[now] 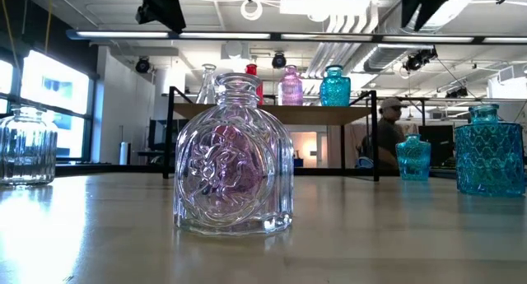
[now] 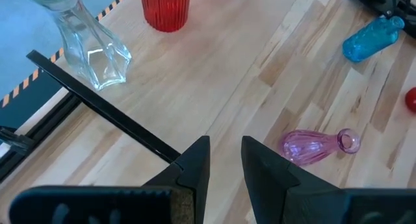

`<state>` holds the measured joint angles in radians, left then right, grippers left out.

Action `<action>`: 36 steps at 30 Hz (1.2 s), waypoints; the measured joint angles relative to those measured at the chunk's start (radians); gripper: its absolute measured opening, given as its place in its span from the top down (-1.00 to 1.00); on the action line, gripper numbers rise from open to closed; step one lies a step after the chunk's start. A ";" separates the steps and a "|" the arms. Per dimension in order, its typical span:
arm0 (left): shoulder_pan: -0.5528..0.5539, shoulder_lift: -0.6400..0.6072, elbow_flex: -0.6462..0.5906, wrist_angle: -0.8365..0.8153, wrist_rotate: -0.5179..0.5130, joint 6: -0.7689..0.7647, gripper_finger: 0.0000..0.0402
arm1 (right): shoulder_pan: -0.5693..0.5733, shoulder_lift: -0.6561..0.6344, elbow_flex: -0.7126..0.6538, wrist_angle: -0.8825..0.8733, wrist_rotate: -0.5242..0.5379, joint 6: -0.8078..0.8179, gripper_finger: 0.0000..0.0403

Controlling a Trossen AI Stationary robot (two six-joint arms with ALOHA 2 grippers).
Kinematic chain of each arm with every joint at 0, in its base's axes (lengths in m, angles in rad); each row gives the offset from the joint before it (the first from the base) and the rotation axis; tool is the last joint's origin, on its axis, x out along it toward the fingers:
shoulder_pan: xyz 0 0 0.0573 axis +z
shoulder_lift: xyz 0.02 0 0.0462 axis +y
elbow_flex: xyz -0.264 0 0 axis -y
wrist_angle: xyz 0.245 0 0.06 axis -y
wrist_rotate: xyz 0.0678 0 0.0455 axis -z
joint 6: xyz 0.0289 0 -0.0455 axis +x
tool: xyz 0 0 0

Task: Sort vases onto shelf
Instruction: Put the top blue vase on the shelf aligned with the other blue vase

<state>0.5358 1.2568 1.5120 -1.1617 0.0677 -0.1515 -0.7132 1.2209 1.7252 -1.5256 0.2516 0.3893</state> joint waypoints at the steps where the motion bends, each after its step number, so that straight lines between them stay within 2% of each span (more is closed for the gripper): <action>1: 0.000 0.000 0.000 0.003 0.000 -0.004 0.60 | 0.000 -0.025 -0.029 0.006 0.000 0.005 0.18; 7: 0.000 0.000 0.000 0.009 0.000 -0.024 0.60 | 0.000 -0.142 -0.174 0.036 0.002 0.040 0.18; 14: 0.000 0.000 0.000 0.008 0.000 -0.031 0.60 | 0.000 -0.222 -0.360 0.105 0.002 0.100 0.18; 22: 0.000 0.000 0.000 0.008 0.000 -0.031 0.60 | 0.000 -0.233 -0.551 0.231 0.002 0.159 0.18; 36: 0.000 0.000 0.000 0.008 0.000 -0.049 0.60 | -0.079 -0.232 -0.749 0.447 0.007 0.172 0.18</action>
<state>0.5358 1.2568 1.5120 -1.1538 0.0673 -0.2001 -0.7921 0.9887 0.9764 -1.0784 0.2588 0.5613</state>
